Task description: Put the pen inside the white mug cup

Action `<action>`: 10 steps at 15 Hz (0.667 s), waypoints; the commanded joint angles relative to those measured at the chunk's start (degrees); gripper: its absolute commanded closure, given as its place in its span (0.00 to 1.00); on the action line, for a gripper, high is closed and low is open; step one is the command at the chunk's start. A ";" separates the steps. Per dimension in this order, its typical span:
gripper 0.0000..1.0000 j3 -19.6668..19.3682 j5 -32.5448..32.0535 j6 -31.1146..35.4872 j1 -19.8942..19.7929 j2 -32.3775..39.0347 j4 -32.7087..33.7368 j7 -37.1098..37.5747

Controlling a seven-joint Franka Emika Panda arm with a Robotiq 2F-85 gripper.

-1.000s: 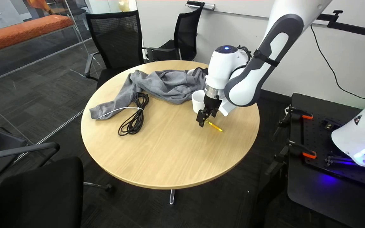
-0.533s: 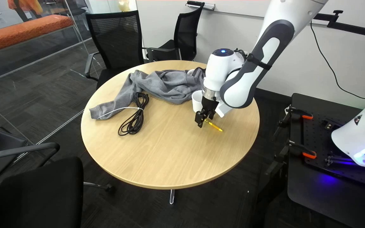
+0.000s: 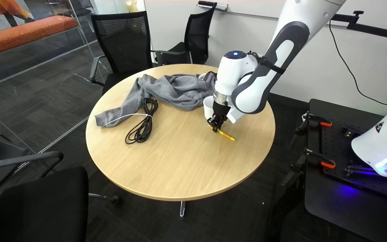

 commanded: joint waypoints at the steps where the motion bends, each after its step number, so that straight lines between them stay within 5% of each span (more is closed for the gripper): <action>1: 1.00 -0.64 0.78 -0.12 0.84 0.53 0.98 0.83; 10: 0.96 -3.34 -3.05 -3.01 6.24 -5.35 -2.91 0.10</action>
